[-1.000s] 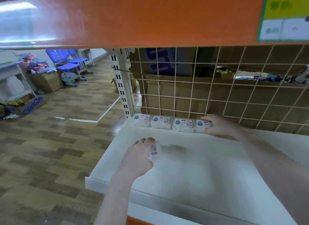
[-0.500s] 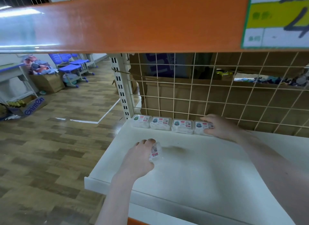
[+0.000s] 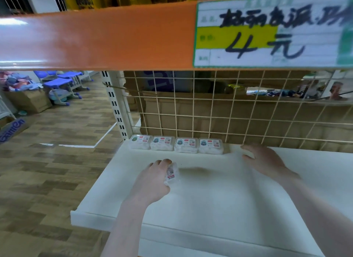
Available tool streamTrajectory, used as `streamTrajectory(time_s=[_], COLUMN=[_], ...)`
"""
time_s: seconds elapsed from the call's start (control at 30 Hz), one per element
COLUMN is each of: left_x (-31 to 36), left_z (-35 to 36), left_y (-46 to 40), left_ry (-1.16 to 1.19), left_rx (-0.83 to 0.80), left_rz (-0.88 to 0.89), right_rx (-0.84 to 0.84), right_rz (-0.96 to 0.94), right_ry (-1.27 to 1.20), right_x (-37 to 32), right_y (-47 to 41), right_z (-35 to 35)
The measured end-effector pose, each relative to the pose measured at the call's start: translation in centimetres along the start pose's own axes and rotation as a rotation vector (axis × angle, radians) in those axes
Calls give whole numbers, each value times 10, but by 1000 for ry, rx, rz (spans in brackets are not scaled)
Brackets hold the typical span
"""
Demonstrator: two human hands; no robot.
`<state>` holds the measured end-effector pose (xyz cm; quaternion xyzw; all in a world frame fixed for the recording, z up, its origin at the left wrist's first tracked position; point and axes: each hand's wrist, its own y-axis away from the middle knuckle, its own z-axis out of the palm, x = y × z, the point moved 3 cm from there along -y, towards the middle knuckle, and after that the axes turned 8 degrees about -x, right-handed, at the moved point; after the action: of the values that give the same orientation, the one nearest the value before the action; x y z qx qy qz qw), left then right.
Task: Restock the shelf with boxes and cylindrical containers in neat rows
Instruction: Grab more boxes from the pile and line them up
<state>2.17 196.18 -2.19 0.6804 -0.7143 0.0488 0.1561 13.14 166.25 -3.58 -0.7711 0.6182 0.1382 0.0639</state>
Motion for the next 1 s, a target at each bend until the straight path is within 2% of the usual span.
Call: streamTrajectory(time_s=[0.23,0.4,0.77,1.0], left_x=[47,94,186,221], left_z=[8,9,1,4], left_y=[-17,-34,-92,-128], left_ry=[-22,-54,-116,-232], left_rx=[-23,-68,-110,-217], left_rz=[62,128,304,274], right_rx=[64,101,155,148], right_rz=[133,199,240,225], right_ry=[128,90,66,37], right_x=[60,86,133,149], right_y=[32,54,87,92], right_z=[4,0,-14,-16])
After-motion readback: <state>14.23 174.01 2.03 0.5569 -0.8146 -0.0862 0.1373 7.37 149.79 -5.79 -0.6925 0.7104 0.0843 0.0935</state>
